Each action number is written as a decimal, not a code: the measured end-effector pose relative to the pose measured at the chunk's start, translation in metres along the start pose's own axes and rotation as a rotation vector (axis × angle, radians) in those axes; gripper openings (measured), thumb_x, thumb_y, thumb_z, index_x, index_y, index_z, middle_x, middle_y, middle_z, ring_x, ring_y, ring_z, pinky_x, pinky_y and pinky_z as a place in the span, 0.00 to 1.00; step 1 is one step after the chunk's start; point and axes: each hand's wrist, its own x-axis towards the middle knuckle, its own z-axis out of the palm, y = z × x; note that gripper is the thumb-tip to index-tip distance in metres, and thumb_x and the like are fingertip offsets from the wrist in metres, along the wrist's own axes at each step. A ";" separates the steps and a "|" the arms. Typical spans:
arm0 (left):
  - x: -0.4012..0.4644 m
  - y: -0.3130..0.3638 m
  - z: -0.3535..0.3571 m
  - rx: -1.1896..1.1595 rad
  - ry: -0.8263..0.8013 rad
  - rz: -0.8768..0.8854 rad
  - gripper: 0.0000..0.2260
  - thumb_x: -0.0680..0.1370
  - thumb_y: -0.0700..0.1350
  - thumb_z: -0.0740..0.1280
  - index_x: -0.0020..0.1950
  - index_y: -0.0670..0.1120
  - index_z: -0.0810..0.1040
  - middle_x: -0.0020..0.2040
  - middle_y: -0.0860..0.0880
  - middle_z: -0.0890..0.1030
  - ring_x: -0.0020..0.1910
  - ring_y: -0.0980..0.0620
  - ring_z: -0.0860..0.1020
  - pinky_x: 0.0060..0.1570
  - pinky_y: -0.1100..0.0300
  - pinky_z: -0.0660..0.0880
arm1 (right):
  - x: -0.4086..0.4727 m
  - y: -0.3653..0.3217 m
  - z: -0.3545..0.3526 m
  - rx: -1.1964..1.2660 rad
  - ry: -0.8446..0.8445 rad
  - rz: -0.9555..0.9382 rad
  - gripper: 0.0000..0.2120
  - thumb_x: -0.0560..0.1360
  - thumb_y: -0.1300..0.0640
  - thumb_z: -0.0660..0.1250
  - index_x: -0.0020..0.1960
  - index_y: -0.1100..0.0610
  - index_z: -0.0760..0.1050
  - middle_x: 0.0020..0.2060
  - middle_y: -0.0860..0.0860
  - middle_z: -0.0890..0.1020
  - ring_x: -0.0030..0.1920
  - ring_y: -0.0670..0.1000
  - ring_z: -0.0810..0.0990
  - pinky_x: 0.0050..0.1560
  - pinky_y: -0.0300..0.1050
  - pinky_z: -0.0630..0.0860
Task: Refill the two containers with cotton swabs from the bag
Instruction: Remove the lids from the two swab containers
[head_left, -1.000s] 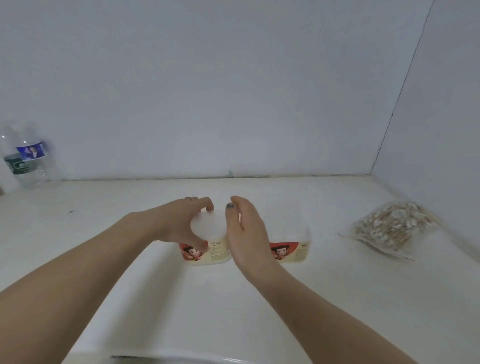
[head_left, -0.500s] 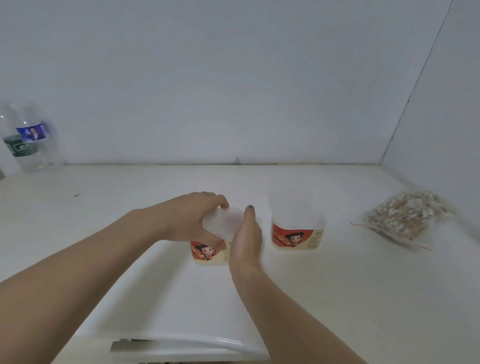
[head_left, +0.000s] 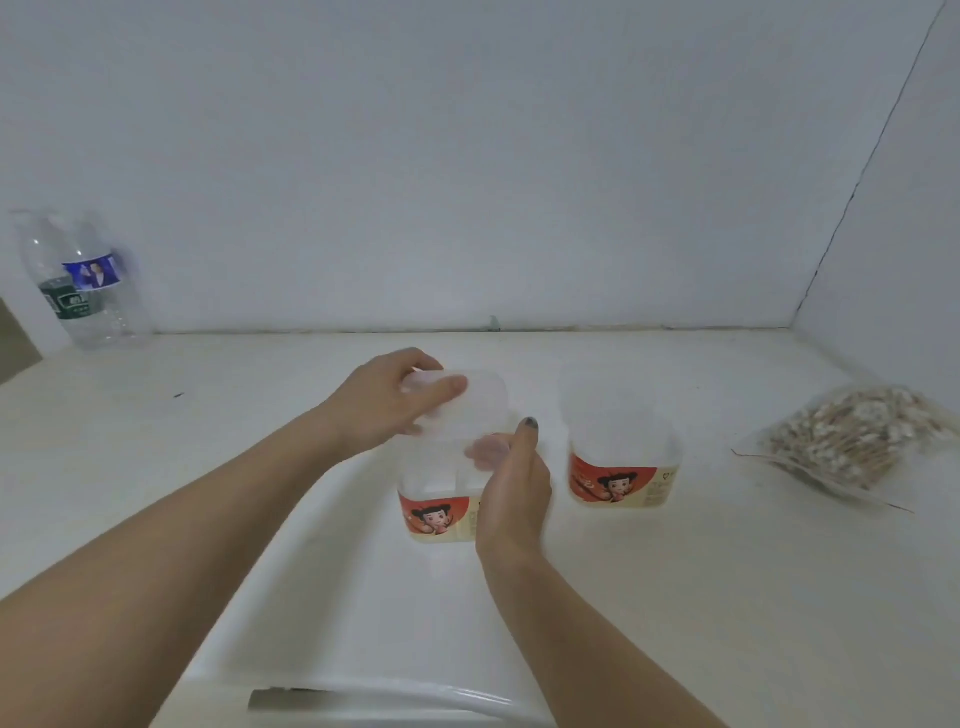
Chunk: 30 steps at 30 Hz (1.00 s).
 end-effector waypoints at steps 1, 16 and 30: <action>0.001 -0.003 0.002 -0.084 0.081 -0.037 0.16 0.79 0.59 0.67 0.60 0.50 0.77 0.55 0.48 0.80 0.50 0.51 0.82 0.48 0.52 0.84 | 0.001 0.001 0.001 -0.008 0.010 -0.004 0.29 0.84 0.42 0.48 0.39 0.53 0.81 0.40 0.48 0.87 0.48 0.48 0.83 0.56 0.46 0.71; 0.003 -0.023 0.037 -0.116 0.134 -0.295 0.19 0.83 0.50 0.59 0.71 0.46 0.62 0.48 0.48 0.75 0.45 0.48 0.76 0.45 0.56 0.70 | 0.009 0.000 0.011 -0.058 0.025 -0.062 0.16 0.84 0.46 0.53 0.44 0.55 0.66 0.38 0.50 0.74 0.36 0.50 0.70 0.38 0.45 0.68; -0.007 0.021 0.054 0.472 0.228 -0.134 0.24 0.83 0.53 0.58 0.77 0.51 0.57 0.75 0.39 0.60 0.74 0.39 0.59 0.68 0.44 0.63 | 0.005 -0.013 -0.023 -0.412 -0.152 -0.187 0.19 0.83 0.45 0.53 0.63 0.59 0.70 0.55 0.56 0.78 0.55 0.57 0.77 0.52 0.50 0.72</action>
